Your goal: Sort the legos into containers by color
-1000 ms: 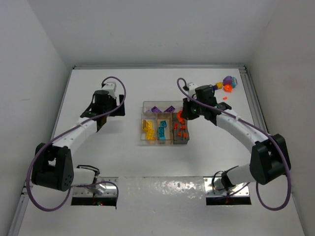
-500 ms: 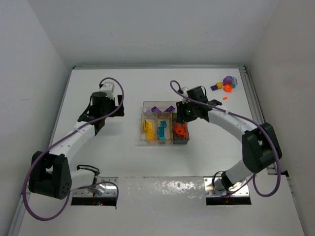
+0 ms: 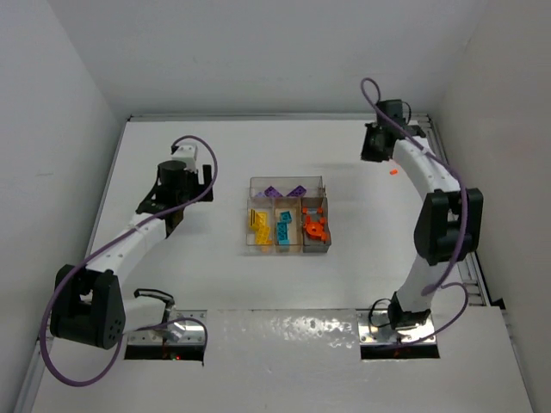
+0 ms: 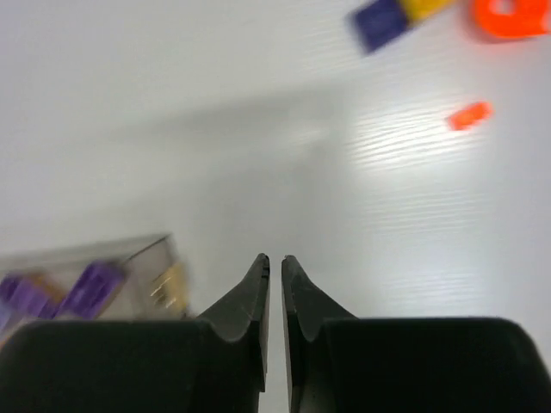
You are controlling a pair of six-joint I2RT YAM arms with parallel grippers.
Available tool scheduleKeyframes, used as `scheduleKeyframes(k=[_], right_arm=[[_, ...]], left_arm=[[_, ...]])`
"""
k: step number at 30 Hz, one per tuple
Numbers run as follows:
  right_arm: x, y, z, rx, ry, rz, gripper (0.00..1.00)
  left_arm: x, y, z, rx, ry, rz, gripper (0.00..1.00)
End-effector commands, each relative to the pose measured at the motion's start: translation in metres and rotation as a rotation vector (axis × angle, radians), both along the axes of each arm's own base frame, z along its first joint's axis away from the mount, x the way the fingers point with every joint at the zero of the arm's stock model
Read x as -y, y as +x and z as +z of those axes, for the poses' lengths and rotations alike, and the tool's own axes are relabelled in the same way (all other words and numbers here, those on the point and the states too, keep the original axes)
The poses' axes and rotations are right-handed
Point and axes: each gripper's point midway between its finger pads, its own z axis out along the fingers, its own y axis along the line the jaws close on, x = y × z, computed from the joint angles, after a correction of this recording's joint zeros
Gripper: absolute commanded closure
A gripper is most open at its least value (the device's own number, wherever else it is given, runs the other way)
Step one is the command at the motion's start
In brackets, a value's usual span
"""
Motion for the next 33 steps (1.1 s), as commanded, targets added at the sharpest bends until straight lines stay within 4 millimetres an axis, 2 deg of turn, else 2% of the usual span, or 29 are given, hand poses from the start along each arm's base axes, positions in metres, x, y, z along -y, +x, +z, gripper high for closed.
scheduleKeyframes(k=[1, 2, 4, 8, 10, 12, 13, 14, 15, 16, 17, 18, 19, 20, 26, 28, 33], right_arm=[[0.063, -0.008, -0.040, -0.188, -0.091, -0.200, 0.90], [0.068, -0.001, -0.037, -0.178, -0.089, -0.225, 0.88], [0.074, 0.006, -0.042, -0.174, -0.081, -0.265, 0.87], [0.062, 0.019, -0.037, -0.084, -0.018, -0.232, 0.88], [0.062, 0.016, -0.036, -0.066, -0.022, -0.217, 0.87], [0.071, 0.013, -0.039, -0.074, -0.054, -0.260, 0.86], [0.093, 0.015, -0.043, -0.083, -0.075, -0.318, 0.84], [0.101, 0.013, -0.048, -0.110, -0.084, -0.345, 0.81], [0.115, 0.015, -0.052, -0.126, -0.083, -0.398, 0.67], [0.124, 0.027, -0.043, -0.103, -0.087, -0.427, 0.65], [0.131, 0.024, -0.065, -0.175, -0.112, -0.454, 0.63], [0.136, 0.029, -0.067, -0.182, -0.118, -0.481, 0.60], [0.141, 0.039, -0.061, -0.162, -0.126, -0.502, 0.51], [0.146, 0.039, -0.075, -0.185, -0.146, -0.531, 0.48], [0.159, 0.054, -0.096, -0.141, -0.022, -0.701, 0.47], [0.160, 0.058, -0.102, -0.126, 0.004, -0.718, 0.47], [0.157, 0.068, -0.111, -0.132, 0.029, -0.726, 0.47]], left_arm=[[-0.027, 0.012, 0.025, 0.112, 0.100, 0.087, 0.15], [-0.031, 0.013, 0.026, 0.114, 0.115, 0.100, 0.14], [-0.035, 0.014, 0.025, 0.105, 0.134, 0.108, 0.15], [-0.033, 0.016, 0.022, 0.085, 0.129, 0.101, 0.15], [-0.032, 0.016, 0.017, 0.069, 0.127, 0.093, 0.15], [-0.032, 0.016, 0.016, 0.063, 0.126, 0.096, 0.14], [-0.032, 0.017, 0.015, 0.058, 0.127, 0.096, 0.15], [-0.032, 0.017, 0.014, 0.057, 0.129, 0.095, 0.14], [-0.032, 0.018, 0.012, 0.051, 0.132, 0.092, 0.14], [-0.032, 0.018, 0.012, 0.049, 0.133, 0.091, 0.15], [-0.032, 0.018, 0.011, 0.047, 0.133, 0.089, 0.14], [-0.032, 0.019, 0.010, 0.047, 0.135, 0.087, 0.14], [-0.031, 0.020, 0.009, 0.044, 0.133, 0.082, 0.15], [-0.030, 0.021, 0.012, 0.048, 0.132, 0.083, 0.15], [-0.031, 0.024, 0.015, 0.051, 0.137, 0.081, 0.14], [-0.032, 0.019, 0.007, 0.014, 0.147, 0.083, 0.15], [-0.030, 0.020, 0.005, 0.010, 0.137, 0.073, 0.14]])
